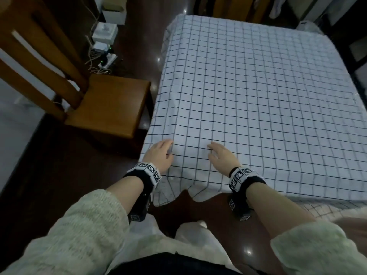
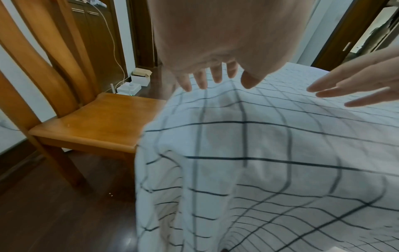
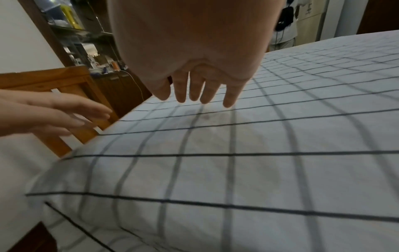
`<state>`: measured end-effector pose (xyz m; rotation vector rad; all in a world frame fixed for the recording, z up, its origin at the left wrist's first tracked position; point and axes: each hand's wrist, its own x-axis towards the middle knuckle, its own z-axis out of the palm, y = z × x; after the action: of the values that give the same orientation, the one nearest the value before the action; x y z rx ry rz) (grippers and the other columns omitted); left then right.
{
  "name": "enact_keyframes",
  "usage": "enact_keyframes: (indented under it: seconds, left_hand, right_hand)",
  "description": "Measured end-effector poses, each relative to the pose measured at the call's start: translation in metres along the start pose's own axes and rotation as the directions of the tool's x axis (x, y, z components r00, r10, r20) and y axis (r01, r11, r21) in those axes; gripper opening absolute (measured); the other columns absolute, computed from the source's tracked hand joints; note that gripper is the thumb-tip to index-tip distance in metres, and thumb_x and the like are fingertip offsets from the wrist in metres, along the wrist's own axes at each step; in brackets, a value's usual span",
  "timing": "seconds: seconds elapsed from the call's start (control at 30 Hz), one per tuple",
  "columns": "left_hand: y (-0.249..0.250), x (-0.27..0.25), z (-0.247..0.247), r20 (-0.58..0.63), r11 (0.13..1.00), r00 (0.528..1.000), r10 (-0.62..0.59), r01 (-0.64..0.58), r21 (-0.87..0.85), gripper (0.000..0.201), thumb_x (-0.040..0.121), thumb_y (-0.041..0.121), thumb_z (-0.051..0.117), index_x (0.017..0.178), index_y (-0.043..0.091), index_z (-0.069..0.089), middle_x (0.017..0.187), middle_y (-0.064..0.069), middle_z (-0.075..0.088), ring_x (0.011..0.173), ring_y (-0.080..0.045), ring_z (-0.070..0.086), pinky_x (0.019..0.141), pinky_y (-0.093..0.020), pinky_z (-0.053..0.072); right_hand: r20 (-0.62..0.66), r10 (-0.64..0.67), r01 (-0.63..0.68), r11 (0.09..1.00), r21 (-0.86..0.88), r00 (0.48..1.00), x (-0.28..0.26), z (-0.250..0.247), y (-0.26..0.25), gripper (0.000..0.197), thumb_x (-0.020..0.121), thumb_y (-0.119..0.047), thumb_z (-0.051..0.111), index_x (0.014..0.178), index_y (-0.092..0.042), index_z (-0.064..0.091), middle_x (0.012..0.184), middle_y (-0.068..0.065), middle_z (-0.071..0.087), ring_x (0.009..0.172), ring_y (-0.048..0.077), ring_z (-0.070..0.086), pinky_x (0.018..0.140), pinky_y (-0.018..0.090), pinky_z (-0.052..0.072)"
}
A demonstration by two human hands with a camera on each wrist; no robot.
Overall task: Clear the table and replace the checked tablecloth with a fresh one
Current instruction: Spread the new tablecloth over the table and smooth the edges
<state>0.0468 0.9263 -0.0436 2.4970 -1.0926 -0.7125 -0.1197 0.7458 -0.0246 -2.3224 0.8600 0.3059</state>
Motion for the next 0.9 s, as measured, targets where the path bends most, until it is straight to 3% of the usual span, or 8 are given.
enact_keyframes:
  seconds: [0.13,0.23,0.33,0.47,0.53,0.63,0.77,0.9]
  left_hand:
    - [0.064,0.013,0.034,-0.005,0.996,0.998,0.058,-0.057,0.075,0.055,0.096,0.03,0.042,0.149,0.022,0.027,0.157,-0.002,0.02,0.144,-0.02,0.017,0.117,-0.037,0.019]
    - [0.115,0.027,0.057,0.059,0.996,0.996,0.059,-0.063,0.058,0.058,0.095,0.028,0.044,0.149,0.021,0.025,0.158,-0.003,0.017,0.144,-0.023,0.016,0.117,-0.038,0.017]
    - [0.161,0.038,0.073,0.117,0.994,0.991,0.073,-0.082,0.077,0.056,0.095,0.027,0.044,0.148,0.021,0.027,0.157,-0.004,0.021,0.143,-0.025,0.02,0.116,-0.039,0.022]
    - [0.202,0.045,0.088,0.239,0.982,0.966,0.102,-0.135,0.129,0.054,0.095,0.027,0.044,0.147,0.018,0.03,0.151,-0.007,0.035,0.136,-0.028,0.035,0.111,-0.043,0.033]
    - [0.21,0.047,0.09,0.252,0.983,0.964,0.079,-0.117,0.141,0.055,0.094,0.03,0.044,0.147,0.02,0.03,0.15,-0.007,0.037,0.132,-0.028,0.04,0.107,-0.043,0.038]
    - [0.229,0.054,0.09,0.25,0.979,0.965,0.083,-0.126,0.162,0.054,0.095,0.029,0.043,0.146,0.021,0.03,0.146,-0.005,0.041,0.128,-0.027,0.045,0.101,-0.042,0.043]
    - [0.25,0.075,0.092,0.268,0.964,0.951,0.154,-0.204,0.171,0.054,0.095,0.028,0.044,0.147,0.02,0.03,0.151,-0.005,0.034,0.134,-0.026,0.037,0.107,-0.041,0.037]
    - [0.272,0.098,0.098,0.262,0.952,0.945,0.195,-0.246,0.18,0.054,0.096,0.028,0.042,0.148,0.019,0.028,0.155,-0.002,0.026,0.14,-0.025,0.028,0.112,-0.038,0.028]
  right_hand:
    - [0.042,0.069,-0.064,0.993,-0.104,0.997,-0.025,-0.023,0.079,0.048,0.1,-0.029,0.038,0.148,-0.027,0.035,0.159,-0.011,0.02,0.143,0.016,0.027,0.117,0.038,0.024]
    - [0.039,0.182,-0.175,0.974,-0.142,0.982,-0.054,-0.048,0.133,0.048,0.099,-0.025,0.037,0.147,-0.027,0.035,0.158,-0.013,0.019,0.141,0.018,0.029,0.113,0.039,0.03]
    - [-0.012,0.36,-0.355,0.916,-0.188,0.933,-0.08,-0.078,0.18,0.046,0.097,-0.023,0.039,0.142,-0.025,0.038,0.152,-0.004,0.033,0.129,0.024,0.044,0.102,0.041,0.042]
    - [-0.039,0.544,-0.545,0.836,-0.063,0.838,-0.102,-0.104,0.22,0.04,0.096,-0.027,0.04,0.132,-0.013,0.046,0.135,0.012,0.051,0.111,0.033,0.055,0.091,0.044,0.05]
    - [-0.044,0.538,-0.539,0.843,-0.008,0.842,-0.105,-0.105,0.23,0.042,0.096,-0.025,0.042,0.137,-0.013,0.042,0.14,0.013,0.047,0.115,0.033,0.053,0.094,0.044,0.049]
    - [-0.061,0.485,-0.483,0.874,0.046,0.872,-0.104,-0.108,0.238,0.056,0.096,-0.018,0.043,0.149,-0.016,0.028,0.155,0.006,0.028,0.135,0.03,0.037,0.107,0.042,0.039]
    - [-0.078,0.38,-0.38,0.925,0.018,0.922,-0.09,-0.114,0.243,0.061,0.096,-0.021,0.045,0.152,-0.021,0.021,0.16,-0.001,0.016,0.144,0.024,0.022,0.115,0.042,0.029]
    - [-0.092,0.329,-0.332,0.943,-0.018,0.94,-0.07,-0.129,0.25,0.061,0.097,-0.025,0.045,0.152,-0.024,0.02,0.161,-0.002,0.013,0.146,0.022,0.018,0.117,0.044,0.024]
